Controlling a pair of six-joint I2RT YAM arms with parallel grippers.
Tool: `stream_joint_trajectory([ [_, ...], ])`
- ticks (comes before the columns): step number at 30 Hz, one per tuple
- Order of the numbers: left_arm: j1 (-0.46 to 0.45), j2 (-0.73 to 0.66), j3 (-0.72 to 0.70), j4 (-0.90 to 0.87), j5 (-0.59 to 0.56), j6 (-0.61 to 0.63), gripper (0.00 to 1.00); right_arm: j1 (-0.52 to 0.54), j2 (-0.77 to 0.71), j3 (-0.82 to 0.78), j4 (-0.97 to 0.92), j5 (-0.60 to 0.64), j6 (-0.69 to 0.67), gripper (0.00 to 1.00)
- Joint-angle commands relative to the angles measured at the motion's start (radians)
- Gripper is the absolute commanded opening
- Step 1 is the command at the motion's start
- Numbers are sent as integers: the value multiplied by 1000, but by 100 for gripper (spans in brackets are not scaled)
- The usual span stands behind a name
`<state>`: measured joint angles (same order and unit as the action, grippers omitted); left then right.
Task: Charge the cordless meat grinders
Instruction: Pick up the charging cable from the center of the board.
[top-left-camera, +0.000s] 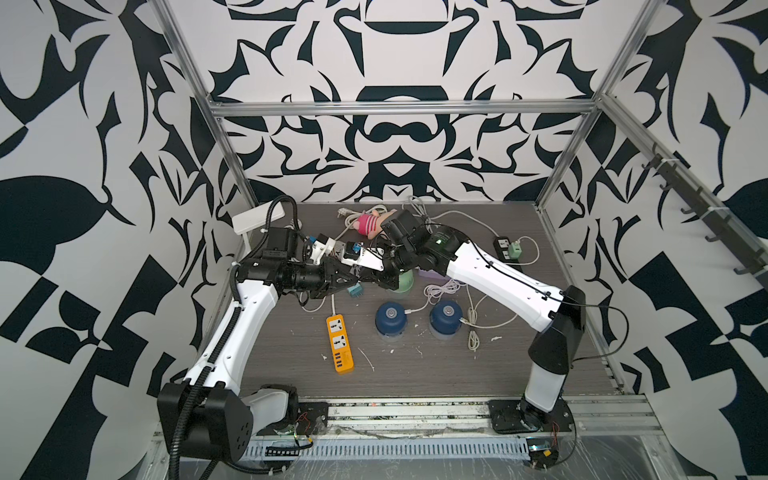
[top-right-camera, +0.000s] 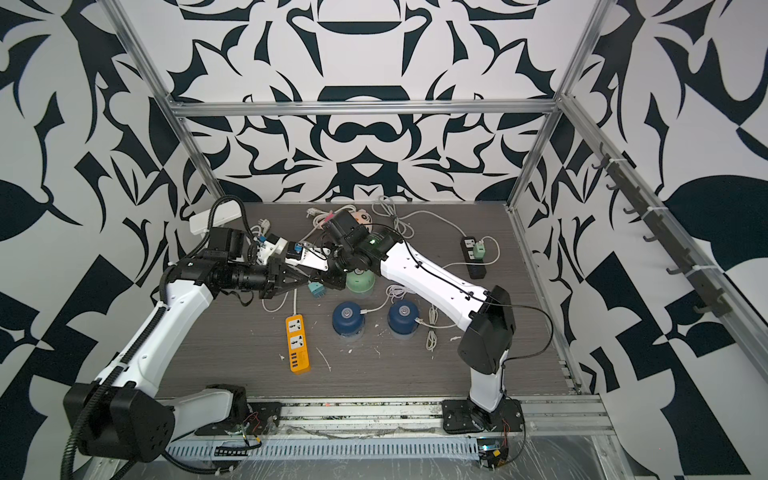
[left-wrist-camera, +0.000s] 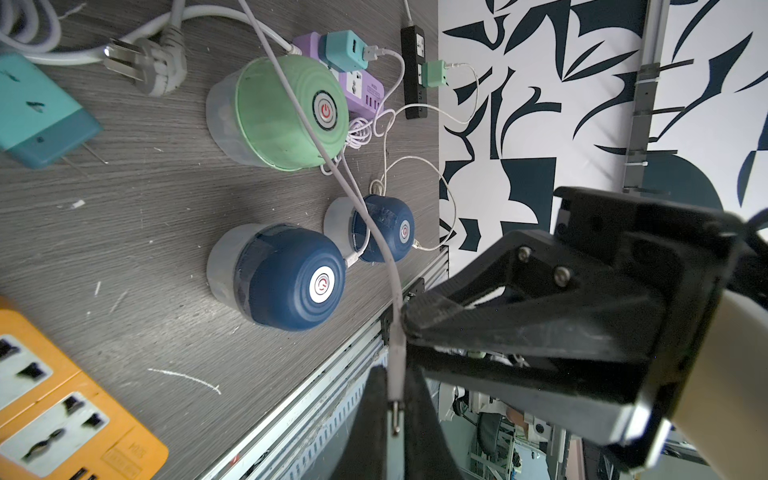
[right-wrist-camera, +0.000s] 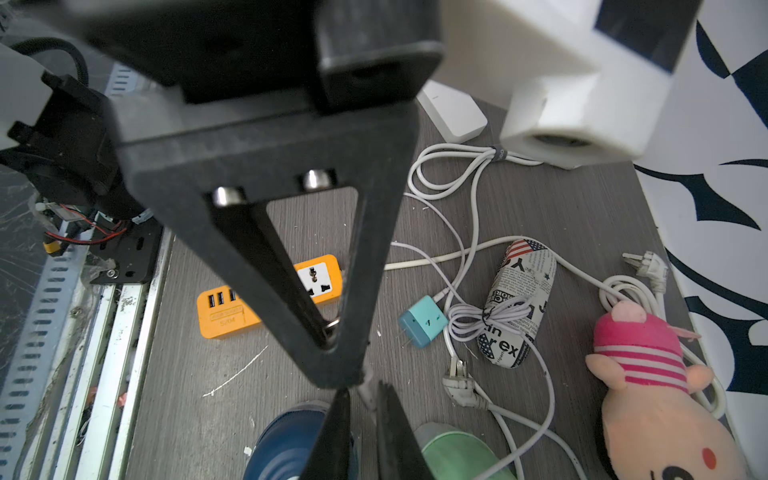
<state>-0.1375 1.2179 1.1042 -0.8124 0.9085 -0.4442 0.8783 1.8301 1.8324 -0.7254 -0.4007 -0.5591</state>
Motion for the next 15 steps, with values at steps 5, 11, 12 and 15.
stream_joint_trajectory([
  [5,-5,-15,-10,-31,31,15,0,6,15,54,-33,-7,-20,20],
  [11,-8,-15,-11,-31,32,13,0,5,21,57,-31,-3,-23,19],
  [12,-8,-15,-12,-31,32,13,0,5,21,60,-31,-6,-23,17],
  [15,-10,-14,-12,-31,33,12,0,6,19,59,-24,-8,-21,13],
])
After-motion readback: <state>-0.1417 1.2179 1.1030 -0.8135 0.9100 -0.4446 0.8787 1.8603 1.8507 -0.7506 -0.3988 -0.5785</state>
